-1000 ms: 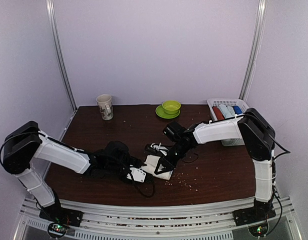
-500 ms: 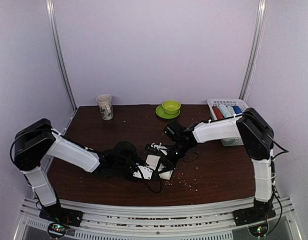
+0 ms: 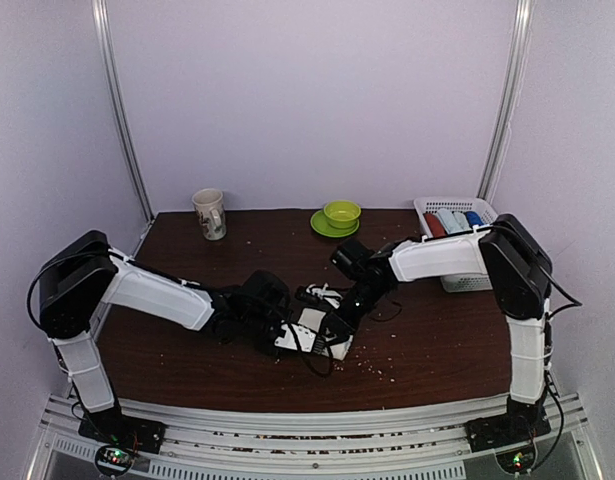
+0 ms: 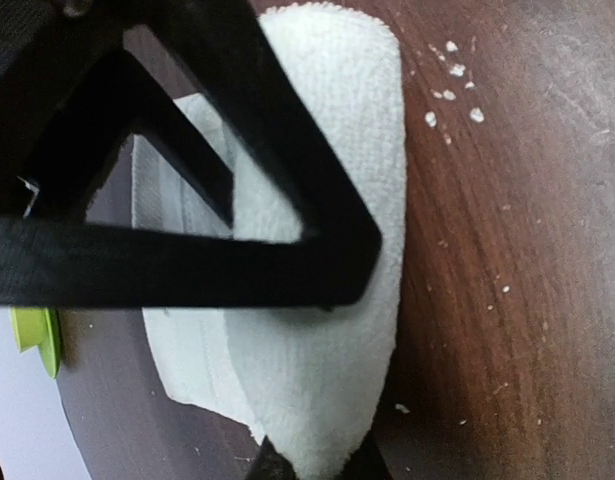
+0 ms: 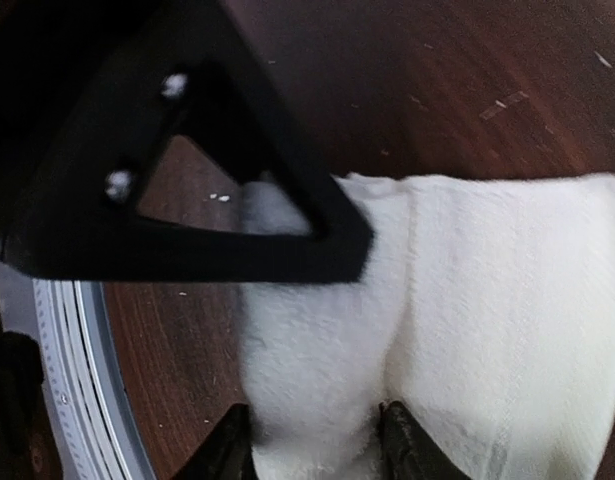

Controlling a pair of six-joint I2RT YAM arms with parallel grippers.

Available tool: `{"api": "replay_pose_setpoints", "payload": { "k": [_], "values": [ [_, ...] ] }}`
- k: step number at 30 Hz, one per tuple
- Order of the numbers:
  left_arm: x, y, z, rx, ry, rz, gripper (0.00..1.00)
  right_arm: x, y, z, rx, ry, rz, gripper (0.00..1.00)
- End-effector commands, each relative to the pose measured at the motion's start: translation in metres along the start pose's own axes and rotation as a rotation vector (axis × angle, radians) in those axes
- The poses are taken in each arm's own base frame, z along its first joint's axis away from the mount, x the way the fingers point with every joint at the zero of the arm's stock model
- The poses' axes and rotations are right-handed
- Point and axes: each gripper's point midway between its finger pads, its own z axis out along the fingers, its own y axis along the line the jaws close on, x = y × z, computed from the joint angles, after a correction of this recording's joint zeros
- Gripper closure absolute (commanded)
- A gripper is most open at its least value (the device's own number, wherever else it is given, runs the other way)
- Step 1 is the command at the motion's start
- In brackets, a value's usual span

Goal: Roll the towels
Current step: Roll the towel at the center of the board.

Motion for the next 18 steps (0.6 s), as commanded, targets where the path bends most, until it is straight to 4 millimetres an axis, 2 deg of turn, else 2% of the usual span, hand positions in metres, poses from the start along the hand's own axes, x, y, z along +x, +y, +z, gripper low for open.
{"api": "replay_pose_setpoints", "payload": {
  "k": [1,4,7,9,11,14,18],
  "values": [
    [0.017,-0.059,-0.005,0.285,0.081,-0.053,1.0,0.011,-0.014,-0.039,0.178,0.026,0.035,0.49],
    [0.018,-0.068,-0.012,0.358,0.111,-0.101,1.0,0.003,-0.017,-0.07,0.298,-0.031,0.038,0.41],
    [0.015,-0.074,-0.018,0.428,0.128,-0.147,1.0,0.003,-0.019,-0.101,0.431,-0.099,0.055,0.35],
    [0.014,-0.079,-0.02,0.482,0.151,-0.178,1.0,0.007,-0.018,-0.118,0.507,-0.151,0.059,0.33],
    [0.013,-0.079,-0.019,0.517,0.176,-0.215,1.0,0.02,-0.014,-0.13,0.574,-0.193,0.052,0.32],
    [0.011,-0.084,-0.015,0.58,0.203,-0.26,1.0,0.03,0.0,-0.148,0.665,-0.285,0.003,0.29],
    [0.005,-0.085,-0.009,0.642,0.209,-0.305,1.0,0.042,0.033,-0.155,0.759,-0.365,-0.114,0.27]
  ]
}}
